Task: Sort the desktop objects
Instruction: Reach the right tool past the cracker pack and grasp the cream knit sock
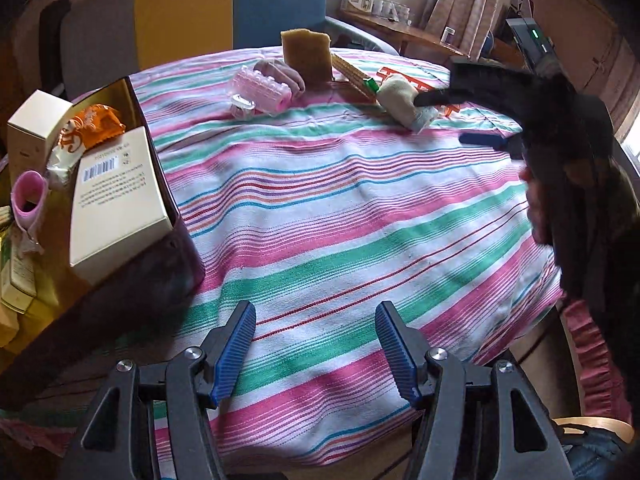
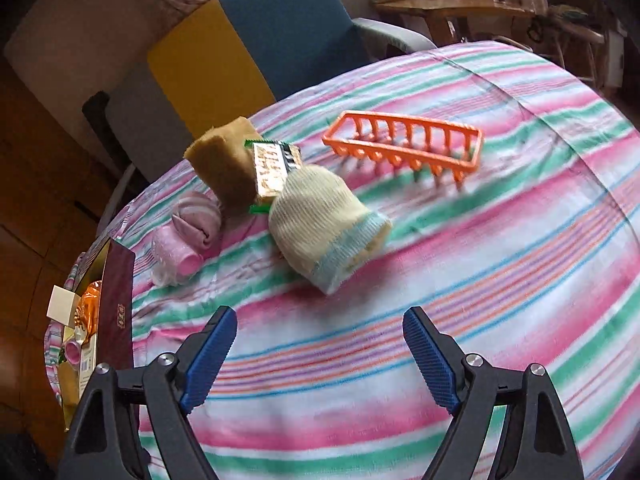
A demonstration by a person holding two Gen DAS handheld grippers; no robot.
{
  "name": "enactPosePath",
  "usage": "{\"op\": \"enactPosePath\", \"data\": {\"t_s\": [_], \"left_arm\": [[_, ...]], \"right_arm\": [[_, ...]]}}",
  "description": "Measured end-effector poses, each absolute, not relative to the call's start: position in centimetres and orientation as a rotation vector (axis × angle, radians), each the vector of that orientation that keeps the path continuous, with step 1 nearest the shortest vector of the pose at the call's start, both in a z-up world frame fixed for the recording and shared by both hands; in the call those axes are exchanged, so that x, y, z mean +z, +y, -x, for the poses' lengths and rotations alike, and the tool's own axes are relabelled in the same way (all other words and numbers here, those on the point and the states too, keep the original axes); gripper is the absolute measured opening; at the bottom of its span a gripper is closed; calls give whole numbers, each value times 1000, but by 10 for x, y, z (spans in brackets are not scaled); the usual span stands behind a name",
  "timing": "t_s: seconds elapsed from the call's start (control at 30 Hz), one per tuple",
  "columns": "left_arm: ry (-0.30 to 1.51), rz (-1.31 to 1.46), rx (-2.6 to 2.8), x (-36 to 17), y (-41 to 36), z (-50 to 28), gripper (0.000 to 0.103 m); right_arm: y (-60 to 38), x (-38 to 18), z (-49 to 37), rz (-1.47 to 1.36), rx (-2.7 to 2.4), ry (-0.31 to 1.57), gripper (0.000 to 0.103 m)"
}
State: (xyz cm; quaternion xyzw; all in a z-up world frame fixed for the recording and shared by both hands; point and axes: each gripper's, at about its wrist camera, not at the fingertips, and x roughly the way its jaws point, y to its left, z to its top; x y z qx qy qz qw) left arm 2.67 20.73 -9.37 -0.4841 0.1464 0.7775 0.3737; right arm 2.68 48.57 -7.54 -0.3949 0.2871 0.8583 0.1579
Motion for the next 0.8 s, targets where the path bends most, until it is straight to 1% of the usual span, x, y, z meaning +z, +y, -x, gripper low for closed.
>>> {"op": "enactPosePath", "data": {"t_s": [0.2,0.3,0.37,0.43,0.53,0.6,0.67,0.73,0.8], "left_arm": [[370,1212,1973,-94,212,-22,63],[363,1204,1961,-95,215,-18,63],[351,1202,1954,-96,217,-14,63],[339,1201,1948,-97,217,-12,63],[331,1196,1943,-97,219,-9,63],[331,1192,1943,-98,220,-9,63],[329,1190,1943,-97,220,-8,64],[330,1189,1946,-97,220,-8,64],[328,1188,1951,-98,220,-9,64]], "right_arm": [[492,-65,51,1207,2529,589,87],[496,-68,85,1265,2545,498,83],[498,-73,105,1321,2545,444,79],[500,-80,121,1375,2525,390,79],[505,-96,138,1457,2479,357,79],[505,-103,142,1451,2485,303,80],[504,-104,140,1445,2502,265,77],[501,-103,133,1446,2535,225,62],[499,-101,123,1459,2566,218,57]]}}
